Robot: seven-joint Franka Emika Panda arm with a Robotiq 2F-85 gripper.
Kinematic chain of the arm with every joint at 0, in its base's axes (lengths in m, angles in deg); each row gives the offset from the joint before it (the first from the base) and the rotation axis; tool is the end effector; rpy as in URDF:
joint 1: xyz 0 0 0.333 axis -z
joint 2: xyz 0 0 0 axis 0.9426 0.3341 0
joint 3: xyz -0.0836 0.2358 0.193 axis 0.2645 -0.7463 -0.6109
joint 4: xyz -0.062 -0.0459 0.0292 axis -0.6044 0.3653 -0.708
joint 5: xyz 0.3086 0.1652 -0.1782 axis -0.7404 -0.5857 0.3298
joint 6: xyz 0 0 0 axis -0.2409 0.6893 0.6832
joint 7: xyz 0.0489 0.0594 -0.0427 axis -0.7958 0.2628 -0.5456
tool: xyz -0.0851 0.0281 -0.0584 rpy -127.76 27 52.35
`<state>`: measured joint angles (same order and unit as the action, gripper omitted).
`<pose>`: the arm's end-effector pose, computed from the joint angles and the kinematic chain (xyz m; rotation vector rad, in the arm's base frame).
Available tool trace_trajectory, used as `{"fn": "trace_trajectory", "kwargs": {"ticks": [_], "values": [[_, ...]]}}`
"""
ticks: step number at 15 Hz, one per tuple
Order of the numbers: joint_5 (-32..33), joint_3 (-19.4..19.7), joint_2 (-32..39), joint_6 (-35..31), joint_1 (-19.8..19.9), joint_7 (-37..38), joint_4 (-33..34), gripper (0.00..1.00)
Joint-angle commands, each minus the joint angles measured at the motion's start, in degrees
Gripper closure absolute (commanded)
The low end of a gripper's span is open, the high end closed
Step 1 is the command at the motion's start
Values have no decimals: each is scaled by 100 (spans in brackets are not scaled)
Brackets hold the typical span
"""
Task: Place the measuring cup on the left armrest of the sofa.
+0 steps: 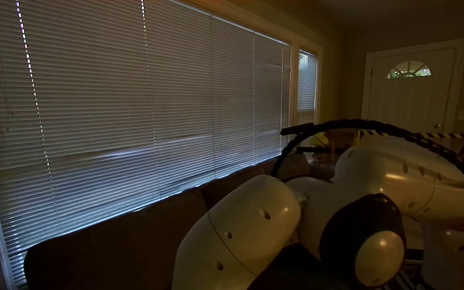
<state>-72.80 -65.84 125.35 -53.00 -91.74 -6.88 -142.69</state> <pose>0.7113 0.2916 0.0694 2.8426 1.0061 0.0315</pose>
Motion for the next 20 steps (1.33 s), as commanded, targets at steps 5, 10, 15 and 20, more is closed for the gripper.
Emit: {"fn": "trace_trajectory", "kwargs": {"ticks": [5,10,15,20], "values": [[38,29,334,225,-79,-60,537,99],[41,36,296,261,-79,-68,486,99],[39,35,275,265,-80,-58,451,99],[38,38,217,279,-77,-43,364,99]]}}
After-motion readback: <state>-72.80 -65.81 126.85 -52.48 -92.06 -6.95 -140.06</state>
